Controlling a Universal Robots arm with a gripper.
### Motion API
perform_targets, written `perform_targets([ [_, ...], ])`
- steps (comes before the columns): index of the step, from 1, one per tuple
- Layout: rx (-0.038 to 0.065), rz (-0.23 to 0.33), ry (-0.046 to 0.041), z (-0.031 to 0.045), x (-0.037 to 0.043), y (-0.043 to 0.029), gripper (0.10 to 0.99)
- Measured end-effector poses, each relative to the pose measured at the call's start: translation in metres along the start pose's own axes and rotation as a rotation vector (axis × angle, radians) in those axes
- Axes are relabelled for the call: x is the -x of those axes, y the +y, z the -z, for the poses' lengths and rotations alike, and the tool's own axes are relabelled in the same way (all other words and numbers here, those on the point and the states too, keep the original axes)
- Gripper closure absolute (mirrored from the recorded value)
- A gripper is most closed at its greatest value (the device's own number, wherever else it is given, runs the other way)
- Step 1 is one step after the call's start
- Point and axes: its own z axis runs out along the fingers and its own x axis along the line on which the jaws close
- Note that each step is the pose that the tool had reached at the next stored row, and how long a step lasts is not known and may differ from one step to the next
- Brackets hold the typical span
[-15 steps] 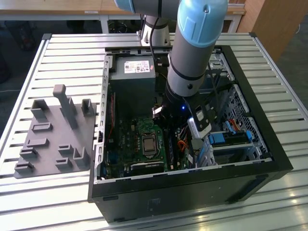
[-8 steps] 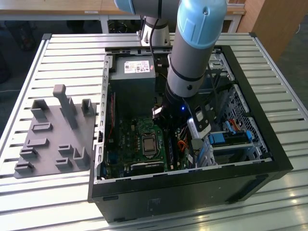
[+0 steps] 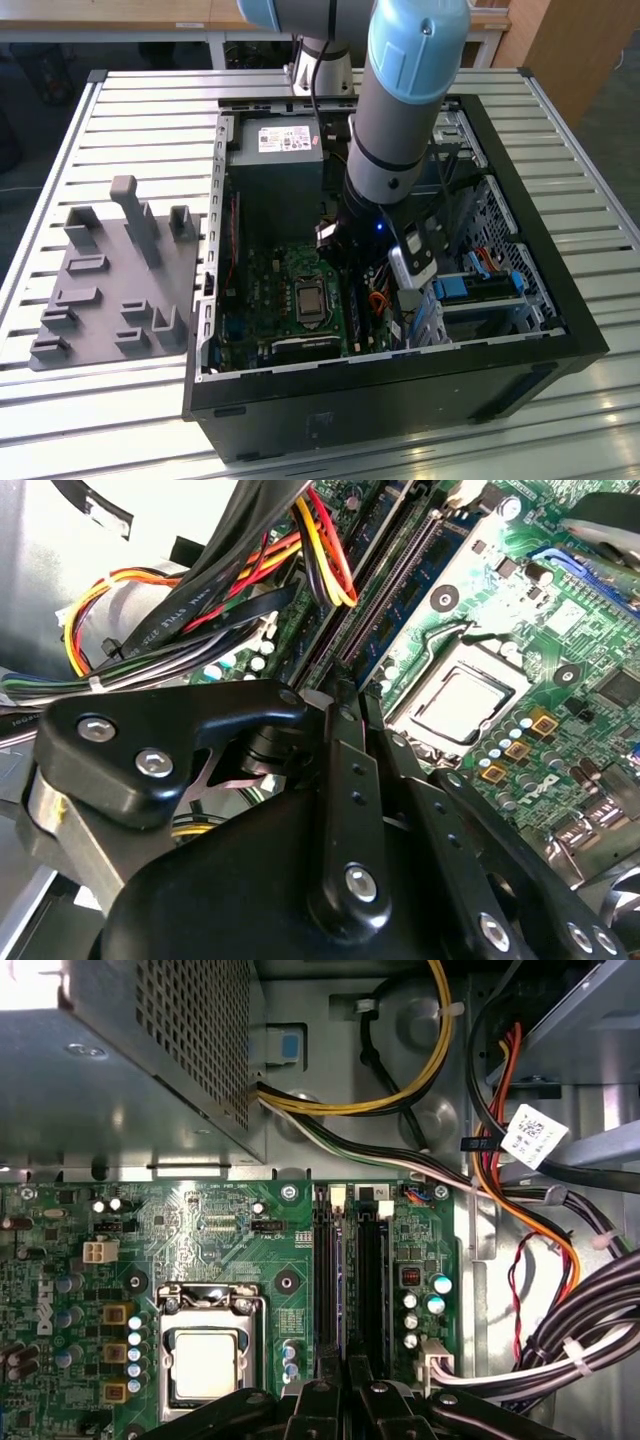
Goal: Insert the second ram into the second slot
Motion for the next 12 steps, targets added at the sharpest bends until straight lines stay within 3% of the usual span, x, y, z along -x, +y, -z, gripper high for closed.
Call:
perform_targets([
  [12, 0.000, 0.000, 0.0036, -0.0011, 0.0001, 0.0003, 0.949],
])
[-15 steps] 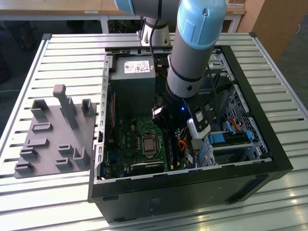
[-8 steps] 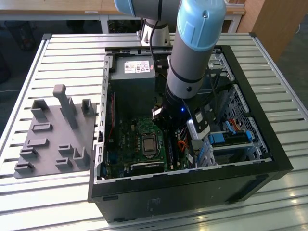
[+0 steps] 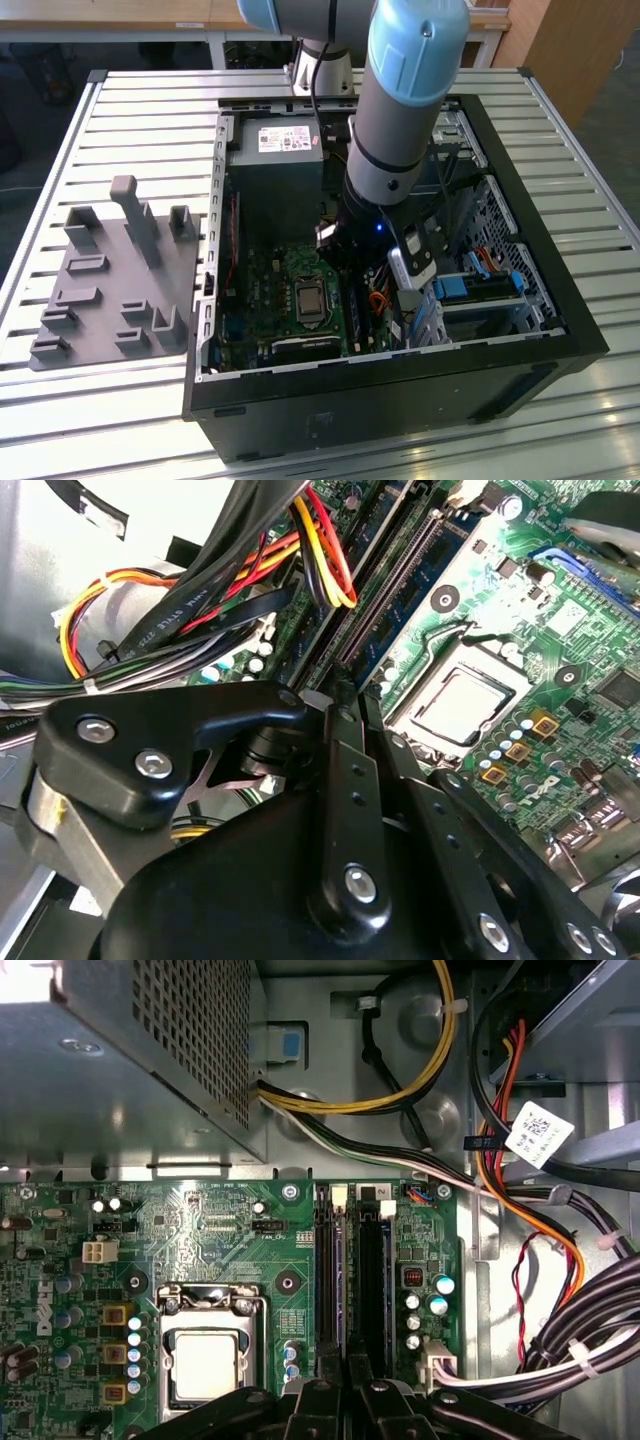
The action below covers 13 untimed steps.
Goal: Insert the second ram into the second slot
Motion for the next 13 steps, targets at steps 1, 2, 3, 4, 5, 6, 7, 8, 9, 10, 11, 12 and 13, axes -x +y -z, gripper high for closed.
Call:
perform_targets([
  [1, 0.000, 0.000, 0.0001, 0.0001, 0.0000, 0.0004, 0.949],
  [2, 0.000, 0.000, 0.0006, 0.0000, 0.0000, 0.0010, 0.949],
  [3, 0.000, 0.000, 0.0027, 0.0000, -0.0002, 0.0012, 0.949],
  [4, 0.000, -0.001, 0.0063, -0.0007, -0.0001, 0.0012, 0.949],
  [5, -0.001, -0.001, 0.0077, -0.0013, 0.0000, 0.0012, 0.949],
  [6, -0.001, -0.001, 0.0093, -0.0017, 0.0000, 0.0012, 0.949],
  [7, -0.001, -0.002, 0.0110, -0.0021, 0.0000, 0.0011, 0.949],
  [8, -0.002, -0.002, 0.0125, -0.0025, 0.0000, 0.0011, 0.949],
  [9, -0.002, -0.003, 0.0140, -0.0027, 0.0000, 0.0011, 0.949],
  [10, -0.002, -0.003, 0.0146, -0.0027, 0.0000, 0.0010, 0.949],
  [11, -0.002, -0.003, 0.0146, -0.0028, 0.0000, 0.0011, 0.949],
  [12, -0.002, -0.003, 0.0148, -0.0028, 0.0000, 0.0011, 0.949],
  [13, -0.002, -0.003, 0.0147, -0.0029, 0.0000, 0.0011, 0.949],
])
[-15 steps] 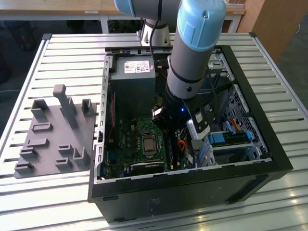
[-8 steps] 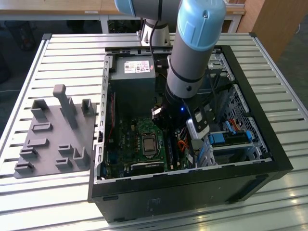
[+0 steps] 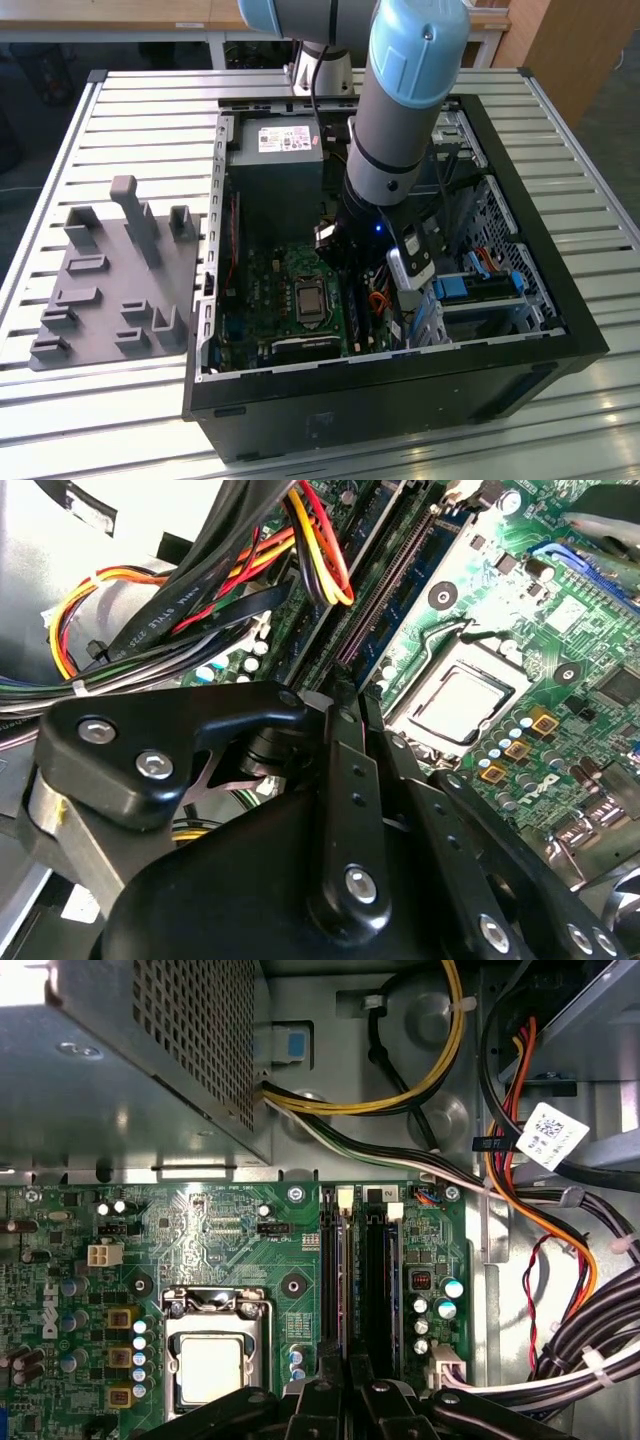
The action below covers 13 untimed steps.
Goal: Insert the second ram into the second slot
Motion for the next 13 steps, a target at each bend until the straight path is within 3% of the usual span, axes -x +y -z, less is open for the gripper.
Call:
perform_targets([
  [13, 0.002, -0.042, -0.0023, 0.0005, 0.0000, 0.0001, 0.949],
])
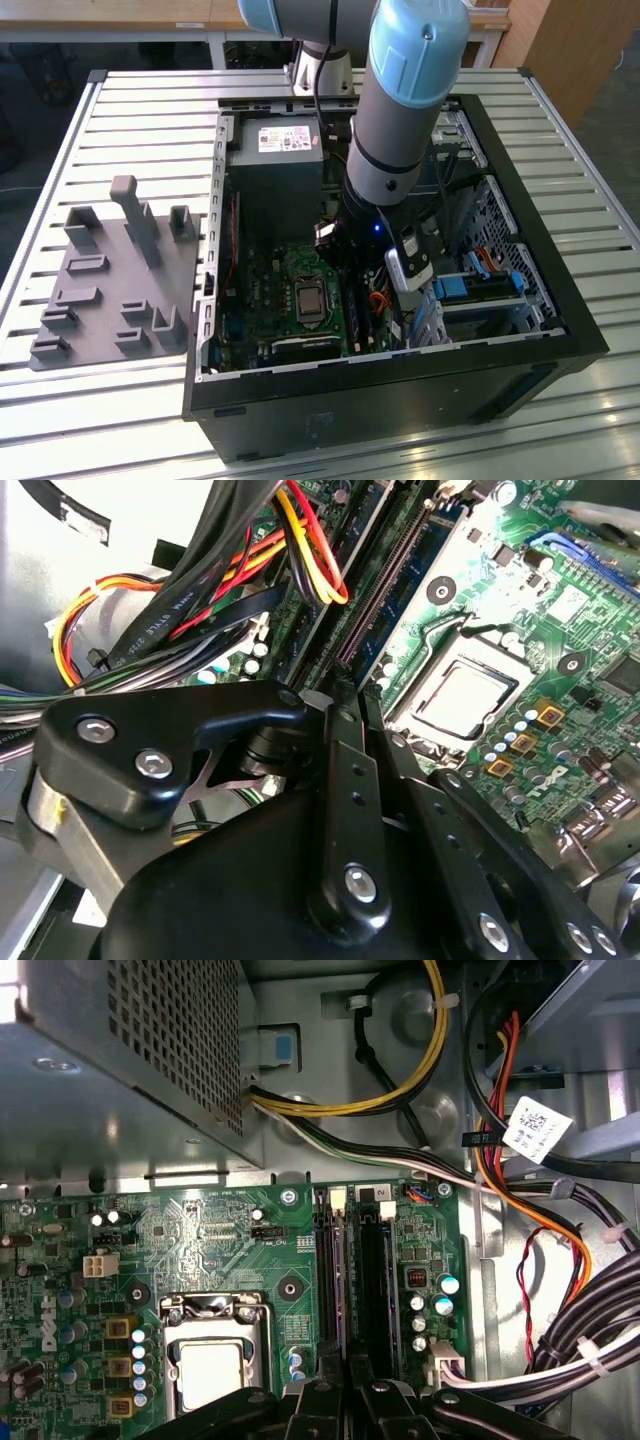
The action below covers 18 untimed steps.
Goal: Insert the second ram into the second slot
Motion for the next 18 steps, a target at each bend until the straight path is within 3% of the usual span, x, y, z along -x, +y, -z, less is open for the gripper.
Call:
perform_targets([
  [15, 0.000, 0.002, 0.0001, -0.0018, 0.0002, 0.0001, 0.949],
  [18, 0.000, 0.002, 0.0001, 0.0006, 0.0000, 0.0002, 0.949],
])
